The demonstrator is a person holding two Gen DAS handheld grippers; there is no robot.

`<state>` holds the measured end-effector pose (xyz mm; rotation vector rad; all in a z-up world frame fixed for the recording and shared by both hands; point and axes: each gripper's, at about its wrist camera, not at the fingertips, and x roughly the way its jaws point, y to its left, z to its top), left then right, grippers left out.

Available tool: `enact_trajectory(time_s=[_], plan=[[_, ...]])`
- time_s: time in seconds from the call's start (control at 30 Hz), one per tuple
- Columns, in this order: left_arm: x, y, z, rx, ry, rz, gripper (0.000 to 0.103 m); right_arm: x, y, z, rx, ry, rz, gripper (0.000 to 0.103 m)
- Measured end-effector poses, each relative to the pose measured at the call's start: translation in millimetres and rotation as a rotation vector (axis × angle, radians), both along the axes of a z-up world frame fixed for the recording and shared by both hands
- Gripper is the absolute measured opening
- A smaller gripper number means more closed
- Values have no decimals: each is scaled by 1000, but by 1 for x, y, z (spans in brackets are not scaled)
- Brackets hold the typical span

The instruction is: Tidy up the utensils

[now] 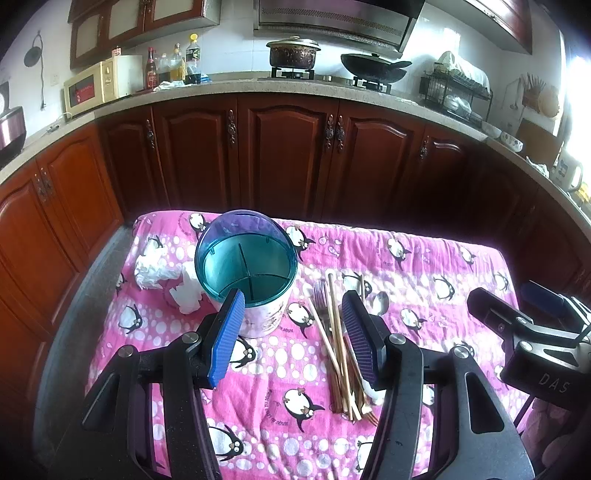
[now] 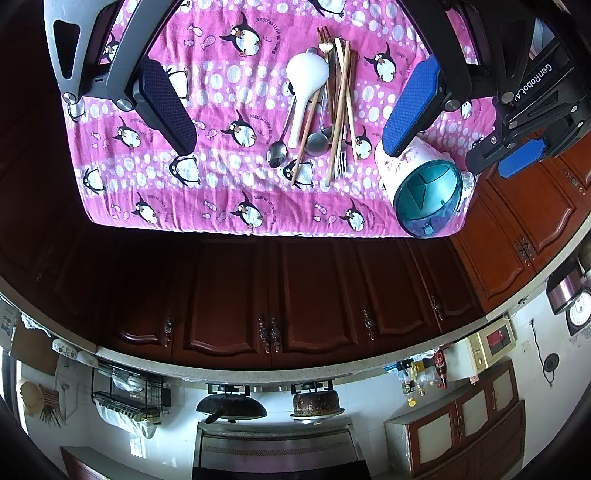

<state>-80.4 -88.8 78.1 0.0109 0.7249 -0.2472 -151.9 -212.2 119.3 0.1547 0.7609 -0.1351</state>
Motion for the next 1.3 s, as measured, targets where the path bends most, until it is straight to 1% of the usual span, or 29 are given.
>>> enact_trajectory(time_s=[0.5,0.9,1.07,1.17,1.27,1.3], plan=[[6,1,-7,-1,22,8,55,6,1,-7,8,20,12,101],[5,1,-7,-5,19,6,55,8,2,-5,4,18,15,101],[6,3,-8,-14,31,1,55,9,0,-7,5,24,14,101],[8,7,-11,-40,59,-6,55,11,-4,-14,12,38,18,101],[11,12,-18,-50,86,-5,55,16,-9,-29,26,69,45,101],[12,15,-23,-57,104,0,55,18,-9,-39,31,88,67,100]])
